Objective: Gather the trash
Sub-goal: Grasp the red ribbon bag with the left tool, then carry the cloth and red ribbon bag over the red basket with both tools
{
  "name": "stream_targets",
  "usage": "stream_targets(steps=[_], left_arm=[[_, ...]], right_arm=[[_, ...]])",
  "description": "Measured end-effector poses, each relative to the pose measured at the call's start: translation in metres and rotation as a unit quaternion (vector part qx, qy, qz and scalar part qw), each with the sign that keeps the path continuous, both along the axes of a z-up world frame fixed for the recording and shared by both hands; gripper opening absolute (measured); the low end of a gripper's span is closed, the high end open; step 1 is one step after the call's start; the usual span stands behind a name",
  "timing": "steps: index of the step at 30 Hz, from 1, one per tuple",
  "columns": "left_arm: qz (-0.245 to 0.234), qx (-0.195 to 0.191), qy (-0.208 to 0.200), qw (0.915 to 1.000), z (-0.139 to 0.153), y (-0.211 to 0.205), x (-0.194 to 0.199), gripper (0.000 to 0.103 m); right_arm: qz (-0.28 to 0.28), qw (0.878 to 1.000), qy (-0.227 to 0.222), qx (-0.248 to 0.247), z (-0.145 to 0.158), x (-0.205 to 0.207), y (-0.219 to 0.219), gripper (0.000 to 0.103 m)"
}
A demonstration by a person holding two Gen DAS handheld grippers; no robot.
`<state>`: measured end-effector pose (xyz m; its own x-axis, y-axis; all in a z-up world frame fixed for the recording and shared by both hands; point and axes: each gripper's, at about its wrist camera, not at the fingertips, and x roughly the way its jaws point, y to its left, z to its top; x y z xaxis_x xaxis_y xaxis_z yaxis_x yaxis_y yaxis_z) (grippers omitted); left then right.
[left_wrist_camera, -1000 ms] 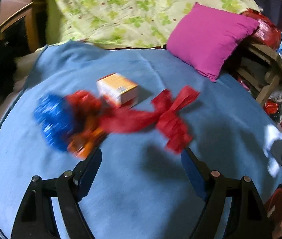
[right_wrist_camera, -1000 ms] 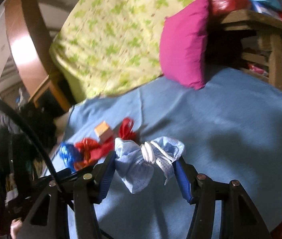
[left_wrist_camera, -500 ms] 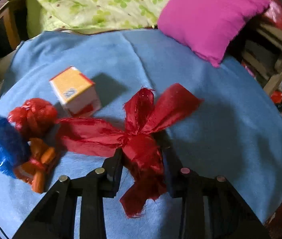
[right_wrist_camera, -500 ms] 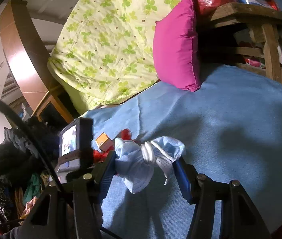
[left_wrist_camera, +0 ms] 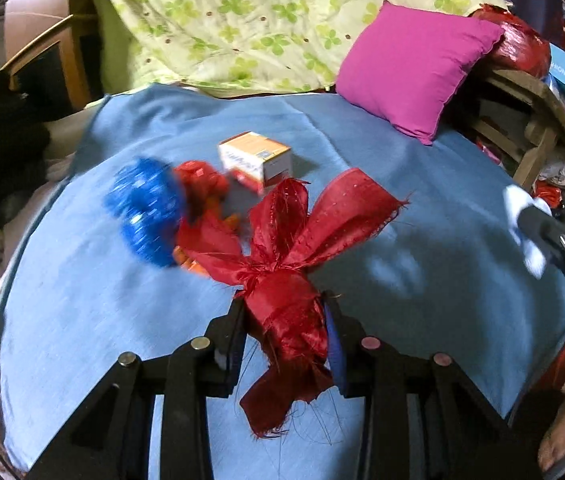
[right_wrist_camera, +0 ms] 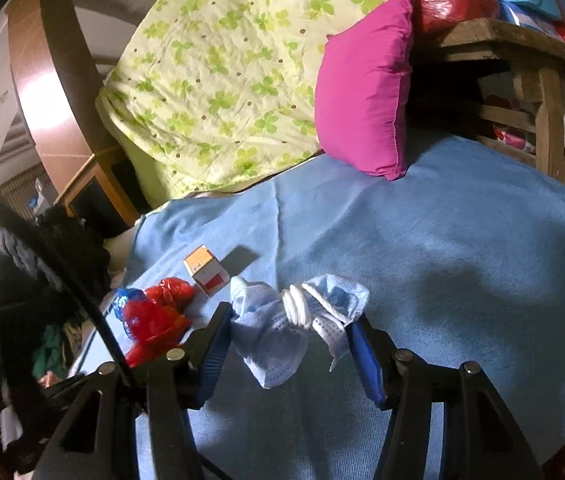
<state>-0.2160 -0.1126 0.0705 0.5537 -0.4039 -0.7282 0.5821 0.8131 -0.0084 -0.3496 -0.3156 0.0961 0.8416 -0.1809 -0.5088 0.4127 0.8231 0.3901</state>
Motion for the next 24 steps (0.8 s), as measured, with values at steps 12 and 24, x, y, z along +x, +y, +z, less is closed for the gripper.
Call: stream_targets(steps=[12,24], left_arm=[[0.036,0.009,-0.04,0.9985,-0.004,0.065,-0.023,0.037],[0.07,-0.02,-0.036,0.9967,-0.015,0.095,-0.01,0.037]], right_arm=[[0.009,0.999,0.028,-0.029,-0.003,0.005,0.013,0.06],[0.016,0.997,0.052,-0.055,-0.005,0.013,0.022,0.06]])
